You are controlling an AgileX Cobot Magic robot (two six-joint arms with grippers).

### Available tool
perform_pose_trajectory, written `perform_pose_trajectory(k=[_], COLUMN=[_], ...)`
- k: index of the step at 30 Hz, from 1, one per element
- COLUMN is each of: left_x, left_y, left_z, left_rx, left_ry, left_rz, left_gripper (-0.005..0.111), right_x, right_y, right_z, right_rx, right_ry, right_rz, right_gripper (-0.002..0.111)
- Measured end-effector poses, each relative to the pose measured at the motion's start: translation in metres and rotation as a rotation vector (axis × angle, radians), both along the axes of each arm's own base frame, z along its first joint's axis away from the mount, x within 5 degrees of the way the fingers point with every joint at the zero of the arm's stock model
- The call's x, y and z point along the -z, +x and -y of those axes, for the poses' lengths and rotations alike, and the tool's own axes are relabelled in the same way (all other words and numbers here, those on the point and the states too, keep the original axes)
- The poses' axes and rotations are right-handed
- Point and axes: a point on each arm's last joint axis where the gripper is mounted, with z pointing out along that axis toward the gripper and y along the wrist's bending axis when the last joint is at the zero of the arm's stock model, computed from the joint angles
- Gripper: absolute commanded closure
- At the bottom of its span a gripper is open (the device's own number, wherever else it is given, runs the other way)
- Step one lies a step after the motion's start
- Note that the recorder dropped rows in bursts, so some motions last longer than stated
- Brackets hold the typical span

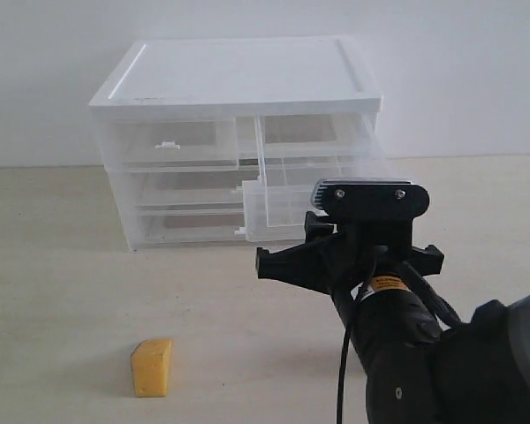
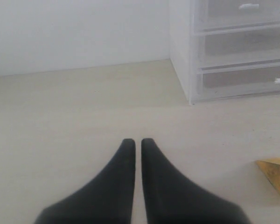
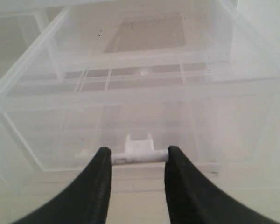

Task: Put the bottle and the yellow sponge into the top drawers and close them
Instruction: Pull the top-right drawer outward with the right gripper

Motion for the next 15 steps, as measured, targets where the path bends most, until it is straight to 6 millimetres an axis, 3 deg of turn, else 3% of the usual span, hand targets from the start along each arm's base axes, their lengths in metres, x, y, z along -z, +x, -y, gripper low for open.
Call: perform_pose_trajectory(k=[3, 5, 12, 15], left_x=[0.0000, 0.0000, 0.0000, 0.0000], left_y=[0.0000, 0.0000, 0.0000, 0.0000], left_z=[0.0000, 0.0000, 0.0000, 0.0000], left_rx=[0.000, 0.000, 0.000, 0.000], left_ry=[0.000, 0.000, 0.000, 0.000], left_rz=[0.000, 0.000, 0.000, 0.000], left_gripper=[0.103, 0.103, 0.103, 0.103], right_x=[0.0013, 0.0022, 0.0018, 0.0018], right_y=[-0.0024, -0.0026, -0.0029, -0.0029], right_z=[-0.0004, -0.0005, -0.0005, -0.0006], right_rx=[-0.004, -0.006, -0.008, -0.011], right_ry=[0.002, 0.001, 0.003, -0.006], right_rz=[-0.021, -0.031, -0.038, -0.036], right_gripper=[0.106, 0.098, 0.035, 0.026])
